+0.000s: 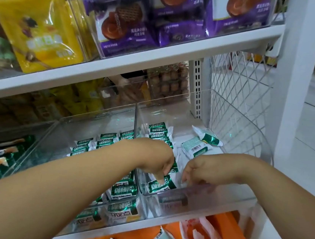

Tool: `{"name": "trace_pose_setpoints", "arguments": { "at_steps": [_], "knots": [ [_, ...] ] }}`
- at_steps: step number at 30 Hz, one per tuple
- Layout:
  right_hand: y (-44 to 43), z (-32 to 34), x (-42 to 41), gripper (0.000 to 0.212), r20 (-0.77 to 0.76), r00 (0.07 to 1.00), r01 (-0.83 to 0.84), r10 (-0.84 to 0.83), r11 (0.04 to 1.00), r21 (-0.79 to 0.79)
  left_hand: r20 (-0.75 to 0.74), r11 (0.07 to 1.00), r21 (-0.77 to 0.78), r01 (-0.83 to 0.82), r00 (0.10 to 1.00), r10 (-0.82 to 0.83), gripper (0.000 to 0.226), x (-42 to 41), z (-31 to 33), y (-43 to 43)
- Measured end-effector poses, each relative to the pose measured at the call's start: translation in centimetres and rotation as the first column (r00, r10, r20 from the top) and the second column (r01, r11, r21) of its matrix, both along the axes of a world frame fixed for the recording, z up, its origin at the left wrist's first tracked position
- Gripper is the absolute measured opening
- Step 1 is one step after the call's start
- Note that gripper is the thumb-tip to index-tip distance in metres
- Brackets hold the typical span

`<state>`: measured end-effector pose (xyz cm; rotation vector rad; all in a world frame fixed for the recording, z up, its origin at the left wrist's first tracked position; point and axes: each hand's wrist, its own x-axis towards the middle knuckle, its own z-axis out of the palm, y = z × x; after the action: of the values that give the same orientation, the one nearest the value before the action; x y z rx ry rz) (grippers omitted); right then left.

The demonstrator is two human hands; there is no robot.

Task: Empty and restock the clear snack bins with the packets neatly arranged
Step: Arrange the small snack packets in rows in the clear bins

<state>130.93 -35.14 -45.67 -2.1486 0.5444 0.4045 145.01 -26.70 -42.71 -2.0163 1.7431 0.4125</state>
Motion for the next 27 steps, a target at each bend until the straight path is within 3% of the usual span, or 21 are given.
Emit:
{"name": "trace_pose_setpoints", "arguments": {
  "at_steps": [3, 7, 11, 13, 15, 18, 21, 23, 25, 27],
  "knots": [
    [-0.3, -0.2, 0.2, 0.022, 0.078, 0.994, 0.082, -0.077, 0.995, -0.063, -0.086, 0.997, -0.062, -0.037, 0.996, 0.032, 0.016, 0.3, 0.1, 0.0],
    [-0.2, -0.5, 0.8, 0.009, 0.282, 0.945, 0.198, -0.167, 0.976, -0.086, 0.067, 0.987, -0.149, 0.066, 0.996, -0.056, 0.034, 0.2, -0.4, 0.1],
    [0.7, -1.1, 1.6, 0.009, 0.198, 0.978, 0.09, -0.064, 0.988, -0.128, 0.188, 0.983, -0.16, 0.086, 0.981, -0.055, 0.06, 0.2, -0.6, 0.0],
    [0.6, -1.5, 1.9, 0.01, 0.197, 0.978, 0.092, -0.063, 0.985, -0.144, 0.232, 0.991, -0.097, 0.094, 0.97, -0.07, 0.056, 0.4, -0.2, 0.1],
    [0.5, -1.6, 2.1, 0.017, 0.202, 0.976, 0.104, -0.076, 0.986, -0.132, 0.21, 0.988, -0.127, 0.086, 0.976, -0.058, 0.044, 0.9, 0.9, 0.7],
    [0.2, -2.0, 2.2, 0.016, 0.199, 0.977, 0.095, -0.073, 0.99, -0.103, 0.065, 0.922, -0.386, -0.012, 0.997, 0.04, 0.033, 2.9, 2.1, 2.4],
    [-0.3, -2.0, 1.8, 0.019, 0.198, 0.964, 0.157, -0.178, 0.981, 0.118, -0.293, 0.734, -0.625, -0.267, 0.951, 0.097, 0.025, 4.4, 0.7, 4.7],
    [-0.7, -1.6, 1.5, 0.032, 0.171, 0.938, 0.251, -0.302, 0.93, 0.267, -0.433, 0.601, -0.699, -0.388, 0.898, 0.076, 0.02, 4.2, -0.9, 5.6],
    [-1.0, -1.5, 1.6, 0.059, 0.1, 0.949, 0.272, -0.297, 0.94, 0.208, -0.547, 0.481, -0.726, -0.491, 0.837, 0.029, 0.018, 3.5, -2.1, 5.7],
    [-0.7, -1.5, 2.3, 0.068, 0.023, 0.971, 0.229, -0.236, 0.957, 0.179, -0.648, 0.394, -0.709, -0.585, 0.761, -0.036, 0.02, 2.9, -2.8, 5.5]
  ]
}}
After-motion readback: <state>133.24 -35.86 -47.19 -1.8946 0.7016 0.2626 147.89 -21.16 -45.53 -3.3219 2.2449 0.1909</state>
